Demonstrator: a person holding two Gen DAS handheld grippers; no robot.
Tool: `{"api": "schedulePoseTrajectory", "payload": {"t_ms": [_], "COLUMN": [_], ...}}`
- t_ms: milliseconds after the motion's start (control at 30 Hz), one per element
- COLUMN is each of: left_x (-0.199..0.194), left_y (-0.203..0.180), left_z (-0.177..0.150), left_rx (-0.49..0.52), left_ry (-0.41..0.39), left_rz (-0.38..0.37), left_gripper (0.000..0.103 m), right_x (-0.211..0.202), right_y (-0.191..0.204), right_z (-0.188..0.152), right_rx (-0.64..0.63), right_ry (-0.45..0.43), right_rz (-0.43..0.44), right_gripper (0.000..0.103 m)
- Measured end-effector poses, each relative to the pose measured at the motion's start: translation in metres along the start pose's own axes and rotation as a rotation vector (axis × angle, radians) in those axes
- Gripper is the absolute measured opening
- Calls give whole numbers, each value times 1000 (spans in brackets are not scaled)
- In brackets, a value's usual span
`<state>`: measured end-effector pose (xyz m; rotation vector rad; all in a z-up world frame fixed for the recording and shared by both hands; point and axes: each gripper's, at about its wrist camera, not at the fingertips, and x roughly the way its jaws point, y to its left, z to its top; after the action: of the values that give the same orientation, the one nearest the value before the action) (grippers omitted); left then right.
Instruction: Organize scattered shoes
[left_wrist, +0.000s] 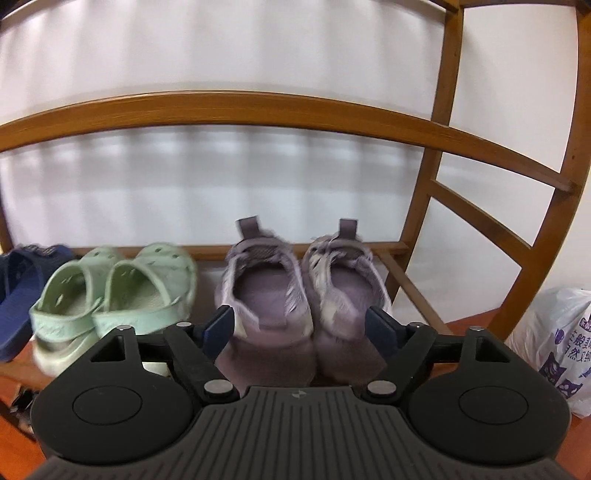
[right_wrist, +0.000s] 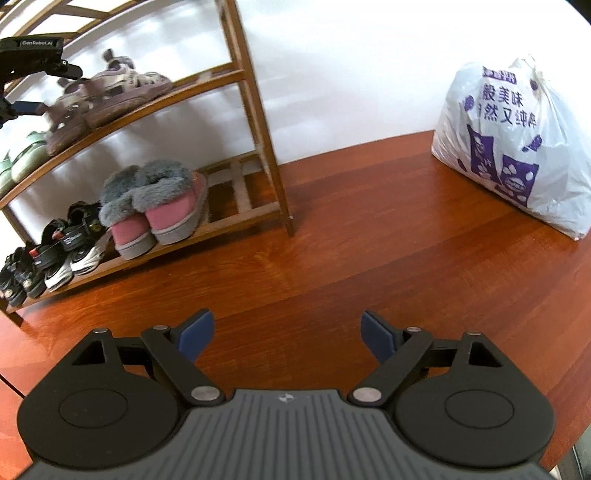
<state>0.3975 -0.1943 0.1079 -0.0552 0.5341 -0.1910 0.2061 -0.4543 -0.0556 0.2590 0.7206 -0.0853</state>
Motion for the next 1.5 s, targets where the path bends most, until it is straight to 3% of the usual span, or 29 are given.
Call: {"api": "schedulePoseTrajectory", "payload": {"t_ms": [467, 867, 1100, 1333, 1500], "left_x": [-86, -194, -244, -278, -287], "left_y": [45, 85, 117, 136, 141], "left_z": [-51, -116, -154, -186, -203], "left_rx": [-25, -87, -161, -151, -126], "left_ry": [50, 43, 56, 72, 141], "left_rz": [25, 56, 85, 134, 147], "left_gripper": [82, 100, 103, 103, 103], "right_x": [-47, -110, -144, -169, -178], "right_y": [42, 87, 107, 128, 140], "right_z": [-27, -54, -73, -88, -96], "right_rx": [-93, -147, -171, -180, -190], "right_ry": [-31, -40, -49, -49, -41], "right_rz": [50, 105, 107, 127, 142], "right_gripper": [99, 102, 102, 102, 102]}}
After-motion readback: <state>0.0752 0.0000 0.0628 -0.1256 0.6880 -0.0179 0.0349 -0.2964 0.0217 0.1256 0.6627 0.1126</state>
